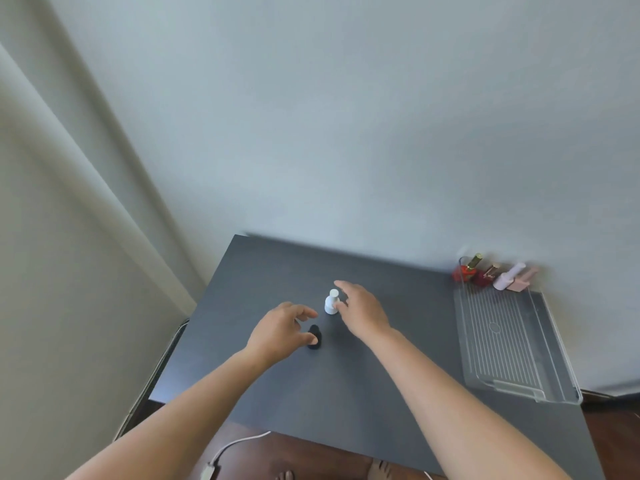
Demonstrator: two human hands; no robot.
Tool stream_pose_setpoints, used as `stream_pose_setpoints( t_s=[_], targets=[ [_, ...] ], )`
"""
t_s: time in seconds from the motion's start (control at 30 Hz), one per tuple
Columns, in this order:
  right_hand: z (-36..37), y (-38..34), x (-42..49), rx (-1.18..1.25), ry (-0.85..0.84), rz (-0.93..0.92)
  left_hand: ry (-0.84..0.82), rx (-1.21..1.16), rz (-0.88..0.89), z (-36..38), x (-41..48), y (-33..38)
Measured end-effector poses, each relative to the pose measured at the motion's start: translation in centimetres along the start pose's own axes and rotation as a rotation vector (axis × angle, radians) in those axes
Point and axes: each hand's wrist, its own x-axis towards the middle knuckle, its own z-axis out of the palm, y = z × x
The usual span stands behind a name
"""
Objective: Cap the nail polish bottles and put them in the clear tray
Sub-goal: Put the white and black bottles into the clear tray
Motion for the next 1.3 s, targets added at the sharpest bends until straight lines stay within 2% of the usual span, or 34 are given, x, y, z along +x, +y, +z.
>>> stream_pose_setpoints(
  t_s=[0.33,0.63,0.9,1.03,1.3],
  targets=[
    [1.2,-0.6,0.7,0.034,0.055,0.061,0.057,-0.029,-0.036,2.0,0.6,-0.4],
    [-0.1,2.4,-0.9,0.208,0.167,0.132,0.082,-0.214,-0.051,2.0,1.6,0.8],
    [-6.4,7.1,-3.9,0.332,0.411,0.104,0.081,-0.315,0.063,2.7,4.4,6.9],
    [-10.8,10.2,-5.0,0.363,0.544,0.146,0.051,-0.338,0.132,3.9,6.4,11.4],
    [-17.3,18.4,-6.3,0.259,0.699,0.280,-0.037,-0.350,0.241,8.9,9.9,20.6]
  ],
)
